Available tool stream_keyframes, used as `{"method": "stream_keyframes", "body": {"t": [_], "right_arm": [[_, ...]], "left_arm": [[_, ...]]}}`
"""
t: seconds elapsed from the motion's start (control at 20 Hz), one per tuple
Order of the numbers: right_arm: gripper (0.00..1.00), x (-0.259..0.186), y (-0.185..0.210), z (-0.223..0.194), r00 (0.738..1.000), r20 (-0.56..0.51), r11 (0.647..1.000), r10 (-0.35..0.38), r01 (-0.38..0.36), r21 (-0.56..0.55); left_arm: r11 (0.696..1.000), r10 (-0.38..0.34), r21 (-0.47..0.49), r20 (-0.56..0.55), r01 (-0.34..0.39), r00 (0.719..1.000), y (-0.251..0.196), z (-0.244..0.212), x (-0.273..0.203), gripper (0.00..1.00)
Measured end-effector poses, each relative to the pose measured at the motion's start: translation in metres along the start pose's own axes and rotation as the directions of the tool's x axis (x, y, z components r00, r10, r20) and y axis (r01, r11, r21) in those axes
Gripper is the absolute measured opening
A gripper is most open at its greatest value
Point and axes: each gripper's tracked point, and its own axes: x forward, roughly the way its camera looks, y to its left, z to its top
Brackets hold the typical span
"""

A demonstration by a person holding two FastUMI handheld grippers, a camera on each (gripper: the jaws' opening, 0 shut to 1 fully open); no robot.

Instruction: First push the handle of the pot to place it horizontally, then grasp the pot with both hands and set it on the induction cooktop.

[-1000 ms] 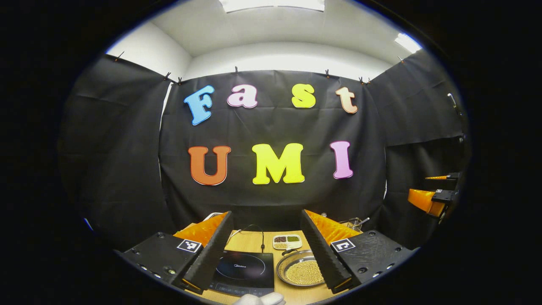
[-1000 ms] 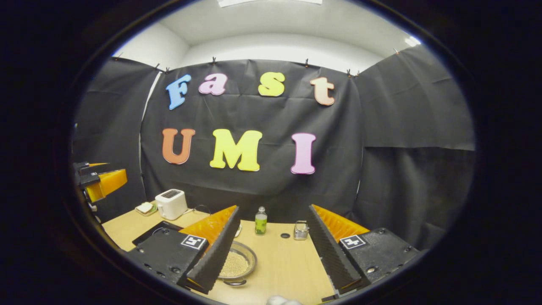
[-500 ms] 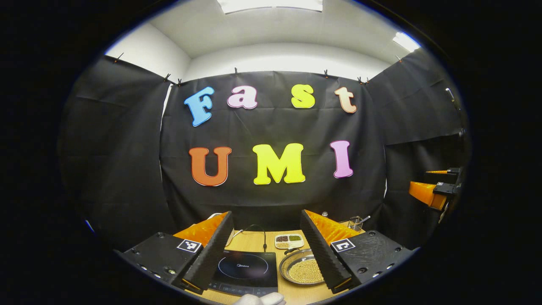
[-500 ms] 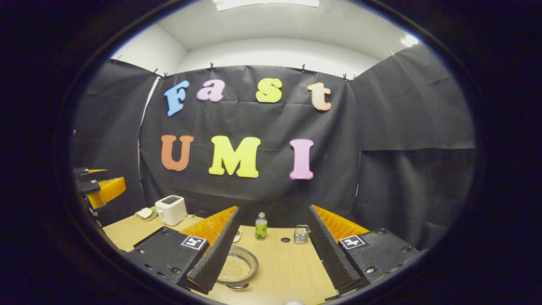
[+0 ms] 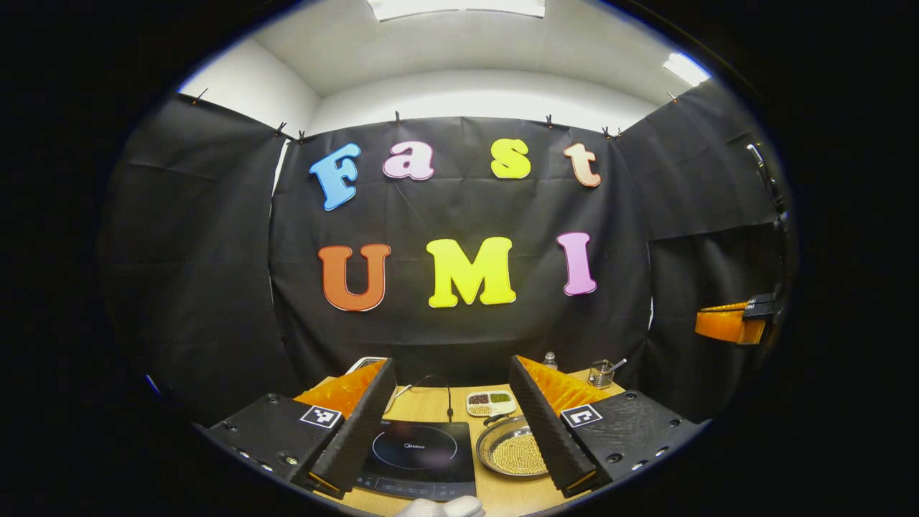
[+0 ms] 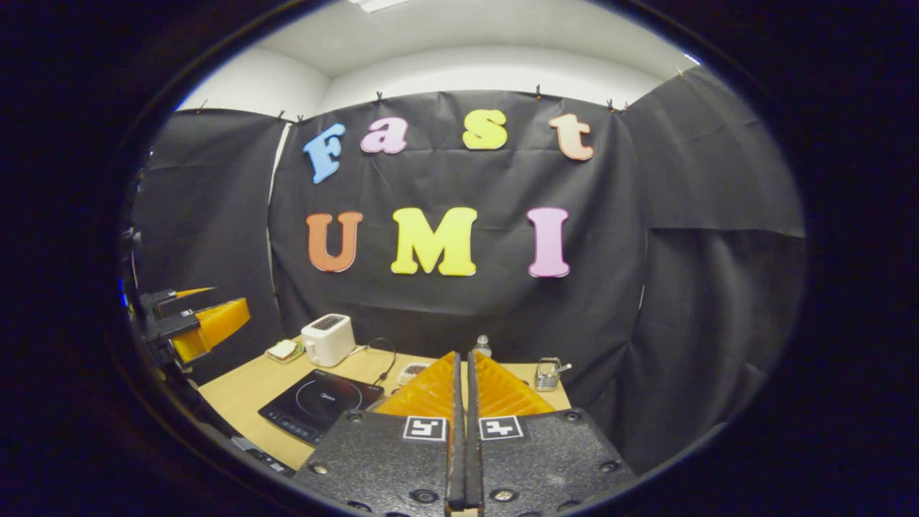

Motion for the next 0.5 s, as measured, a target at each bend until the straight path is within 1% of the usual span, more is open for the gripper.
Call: {"method": "stream_keyframes", "body": {"t": [0.05, 0.1, 0.25, 0.3, 0.45, 0.5], "right_arm": [[0.00, 0.006, 0.002, -0.008, 1.000, -0.021, 1.000, 0.000, 0.000, -0.009], [0.04, 0.010, 0.001, -0.019, 0.999, -0.044, 1.000, 0.005, -0.006, -0.025], [0.01, 0.028, 0.015, -0.052, 0.993, -0.113, 0.998, 0.039, -0.044, -0.043], [0.04, 0.035, 0.020, -0.069, 0.989, -0.140, 0.997, 0.056, -0.063, -0.047], [0.04, 0.053, 0.035, -0.121, 0.967, -0.231, 0.992, 0.106, -0.119, -0.042], [0.04, 0.060, 0.039, -0.142, 0.957, -0.268, 0.991, 0.109, -0.125, -0.043]], "left_arm": [[1.000, 0.000, -0.002, -0.002, 0.000, 1.000, 0.000, -0.001, 0.000, 0.95], [1.000, 0.003, -0.002, -0.005, -0.003, 1.000, 0.001, -0.002, -0.001, 0.95], [1.000, 0.025, -0.002, -0.013, -0.025, 1.000, 0.004, -0.007, -0.003, 0.95], [0.999, 0.034, -0.006, -0.018, -0.034, 0.999, 0.006, -0.010, -0.005, 0.95], [0.999, 0.043, -0.005, -0.012, -0.043, 0.999, 0.008, -0.007, -0.008, 0.95], [0.999, 0.054, 0.004, -0.007, -0.054, 0.999, 0.012, -0.007, -0.009, 0.95]]}}
